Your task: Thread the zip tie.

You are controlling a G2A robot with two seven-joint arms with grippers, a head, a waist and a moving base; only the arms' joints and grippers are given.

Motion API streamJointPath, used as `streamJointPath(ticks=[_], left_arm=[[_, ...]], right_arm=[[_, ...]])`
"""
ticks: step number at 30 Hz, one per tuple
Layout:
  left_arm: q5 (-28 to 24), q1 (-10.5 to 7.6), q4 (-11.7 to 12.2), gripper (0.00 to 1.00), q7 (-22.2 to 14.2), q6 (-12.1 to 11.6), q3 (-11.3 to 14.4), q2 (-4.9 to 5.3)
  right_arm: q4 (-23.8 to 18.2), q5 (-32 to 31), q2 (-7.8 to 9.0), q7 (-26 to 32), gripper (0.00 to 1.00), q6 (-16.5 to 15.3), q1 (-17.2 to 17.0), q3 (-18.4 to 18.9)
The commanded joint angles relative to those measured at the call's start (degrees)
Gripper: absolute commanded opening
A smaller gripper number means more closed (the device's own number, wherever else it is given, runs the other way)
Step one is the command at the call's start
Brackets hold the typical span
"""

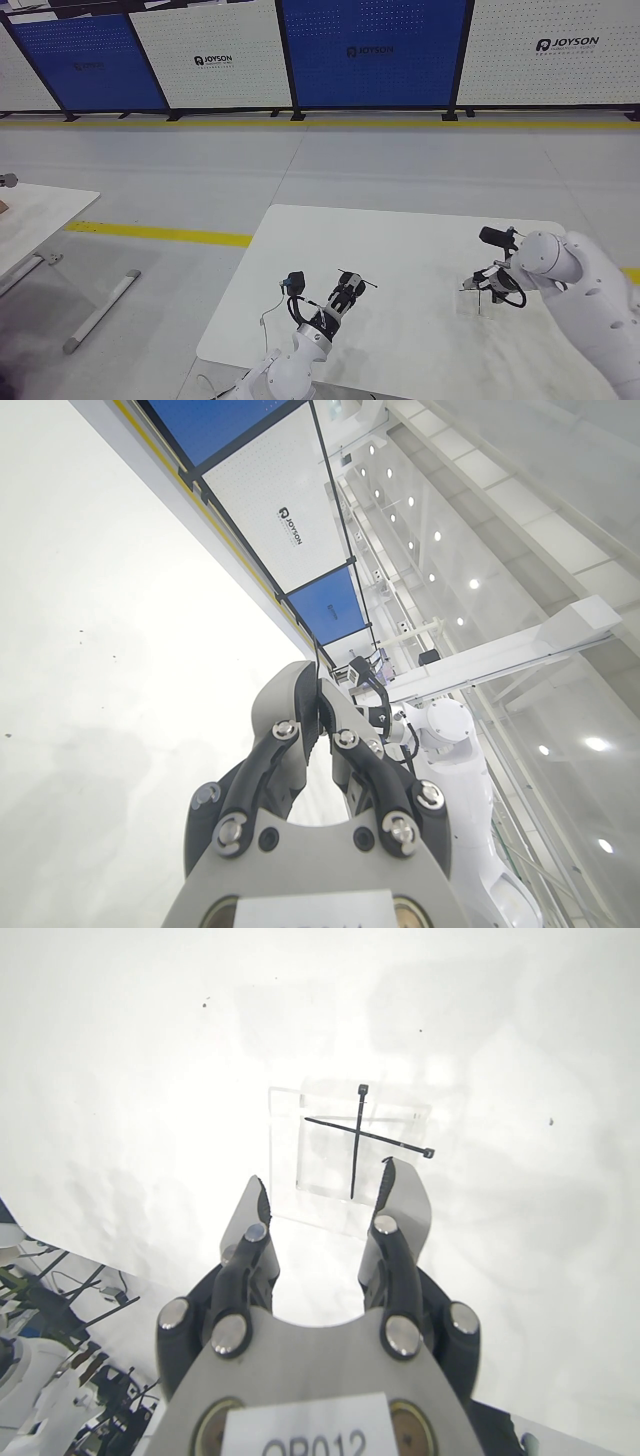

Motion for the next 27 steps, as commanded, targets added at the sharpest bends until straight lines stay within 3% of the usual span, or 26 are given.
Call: streamJointPath(ticks=[1, 8, 12, 20, 27], left_arm=[[0.0, 0.00, 0.0, 0.00, 0.0, 0.0, 0.0, 0.00], [0.0, 0.00, 0.0, 0.00, 0.0, 0.0, 0.0, 0.00], [0.0, 0.00, 0.0, 0.00, 0.0, 0.0, 0.0, 0.00], [0.0, 0.00, 0.0, 0.00, 0.0, 0.0, 0.0, 0.00], [0.0, 0.00, 0.0, 0.00, 0.0, 0.0, 0.0, 0.00]], right_arm=[[0.3, -0.4, -0.18, 0.2, 0.45, 0.0, 0.0, -0.1], [1.4, -1.3, -0.86, 1.4, 0.41, 0.0, 0.1, -0.2], [2.4, -1.4, -1.31, 2.2, 0.44, 0.0, 0.3, -0.3], [4.4, -2.2, -2.26, 2.9, 0.28, 0.0, 1.1, -0.8], [7.1, -3.1, -3.51, 2.9, 0.31, 0.0, 1.9, -1.7]])
